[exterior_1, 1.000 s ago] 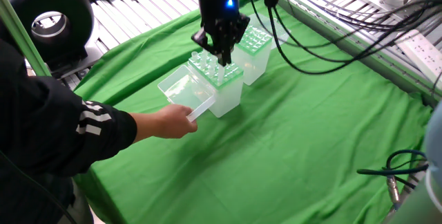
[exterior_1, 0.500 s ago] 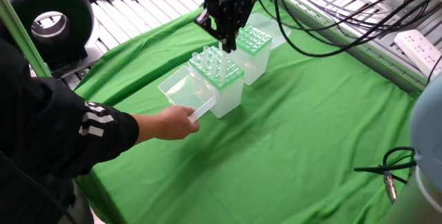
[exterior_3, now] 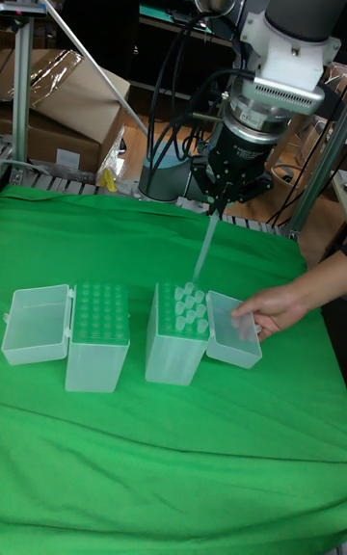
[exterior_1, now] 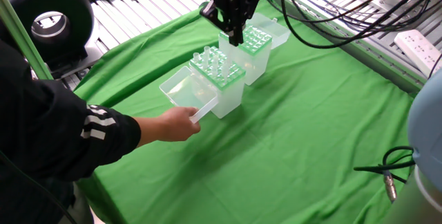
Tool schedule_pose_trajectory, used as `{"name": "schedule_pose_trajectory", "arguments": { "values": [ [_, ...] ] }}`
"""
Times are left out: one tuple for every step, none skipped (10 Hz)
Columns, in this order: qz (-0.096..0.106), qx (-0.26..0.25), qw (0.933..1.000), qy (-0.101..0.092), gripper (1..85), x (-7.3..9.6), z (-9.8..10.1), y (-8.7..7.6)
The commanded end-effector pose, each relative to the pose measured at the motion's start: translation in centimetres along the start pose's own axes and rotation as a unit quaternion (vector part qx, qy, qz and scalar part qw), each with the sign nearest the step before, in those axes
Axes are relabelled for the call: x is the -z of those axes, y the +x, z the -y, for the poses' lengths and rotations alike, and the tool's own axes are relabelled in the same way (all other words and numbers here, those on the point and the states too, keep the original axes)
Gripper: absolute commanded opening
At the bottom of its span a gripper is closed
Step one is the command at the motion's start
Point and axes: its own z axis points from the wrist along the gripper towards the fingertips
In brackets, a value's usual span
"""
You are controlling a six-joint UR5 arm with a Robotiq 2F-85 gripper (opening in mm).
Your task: Insert a large pipette tip into the holder for large pipette tips
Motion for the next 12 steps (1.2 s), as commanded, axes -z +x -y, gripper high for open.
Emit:
{"name": "schedule_pose_trajectory", "arguments": {
  "values": [
    [0.008, 0.004, 0.9999, -0.009, 0.7, 0.4, -0.3, -0.2],
    [0.012, 0.005, 0.9998, -0.012, 0.7, 0.3, -0.5, -0.6],
    [0.016, 0.01, 0.9998, -0.006, 0.7, 0.3, -0.2, -0.8],
    [0.02, 0.016, 0.9997, -0.001, 0.7, 0.3, 0.0, -1.0],
    [0.023, 0.016, 0.9996, -0.001, 0.7, 0.3, 0.0, -1.1],
    [0.032, 0.016, 0.9994, 0.003, 0.7, 0.3, 0.2, -1.6],
    [0.047, 0.016, 0.9988, 0.002, 0.7, 0.4, 0.1, -2.4],
    [0.07, 0.022, 0.9973, -0.006, 0.7, 0.5, -0.3, -3.6],
    [0.071, 0.029, 0.9971, -0.008, 0.7, 0.5, -0.4, -3.6],
    [0.061, 0.034, 0.9975, -0.004, 0.7, 0.5, -0.3, -3.1],
    [0.055, 0.043, 0.9975, -0.009, 0.7, 0.4, -0.5, -2.8],
    [0.046, 0.062, 0.997, 0.001, 0.7, 1.7, 1.4, -2.1]
  ]
}}
